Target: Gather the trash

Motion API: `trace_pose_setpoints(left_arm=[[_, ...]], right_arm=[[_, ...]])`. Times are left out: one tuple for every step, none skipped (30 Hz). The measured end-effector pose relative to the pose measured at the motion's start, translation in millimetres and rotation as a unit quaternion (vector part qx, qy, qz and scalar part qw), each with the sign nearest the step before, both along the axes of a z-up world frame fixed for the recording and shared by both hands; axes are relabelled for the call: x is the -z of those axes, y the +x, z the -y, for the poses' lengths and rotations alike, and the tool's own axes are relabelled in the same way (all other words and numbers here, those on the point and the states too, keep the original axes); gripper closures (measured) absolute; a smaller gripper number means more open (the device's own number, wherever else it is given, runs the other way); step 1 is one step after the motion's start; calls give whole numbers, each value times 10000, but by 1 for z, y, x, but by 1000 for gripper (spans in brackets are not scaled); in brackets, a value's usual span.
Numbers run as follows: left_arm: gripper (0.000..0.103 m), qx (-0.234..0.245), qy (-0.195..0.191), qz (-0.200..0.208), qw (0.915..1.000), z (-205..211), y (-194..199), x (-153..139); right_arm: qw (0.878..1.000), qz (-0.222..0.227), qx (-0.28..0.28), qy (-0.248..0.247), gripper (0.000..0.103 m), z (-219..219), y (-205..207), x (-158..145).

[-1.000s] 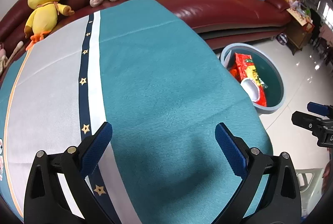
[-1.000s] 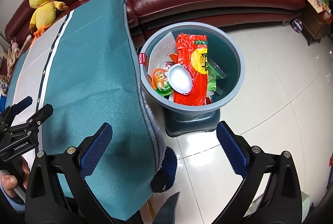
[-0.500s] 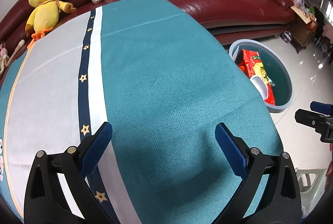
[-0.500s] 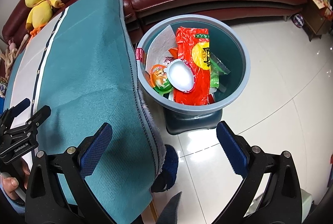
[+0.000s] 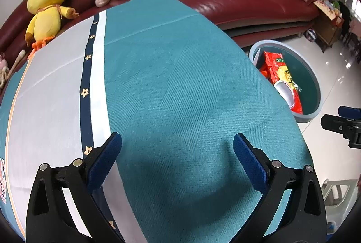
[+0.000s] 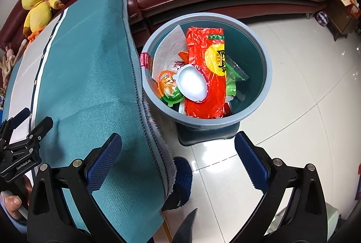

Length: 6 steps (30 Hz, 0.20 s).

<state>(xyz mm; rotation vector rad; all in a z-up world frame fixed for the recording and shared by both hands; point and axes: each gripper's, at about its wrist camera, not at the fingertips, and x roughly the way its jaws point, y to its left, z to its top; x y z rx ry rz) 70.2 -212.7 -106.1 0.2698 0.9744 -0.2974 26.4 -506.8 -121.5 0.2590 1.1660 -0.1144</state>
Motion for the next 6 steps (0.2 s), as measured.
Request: trace_pose_setpoints(left_arm=[[4,-24,10,-7,10000,0,1,1],[4,-40,0,-34,10000,0,2,2],[4,-22,-26,-80,10000,-1,3,3],[4,-3,-51,-141,9999,-1,4,5],[4,16,-85,-206,9997,-1,5,7],[4,24,-113,-256,9996,-2,5,9]], right_arm=[[10000,-17,6,-4,7,0,1,1],[10000,-30,14,-6,7,0,2,2],[10000,-38,21,-4,7,1,2,3],[10000,-47,31,-1,7,2,3,3],[10000,-43,40,-1,7,2,3,4],[10000,-46,50,-5,7,2,4,4]])
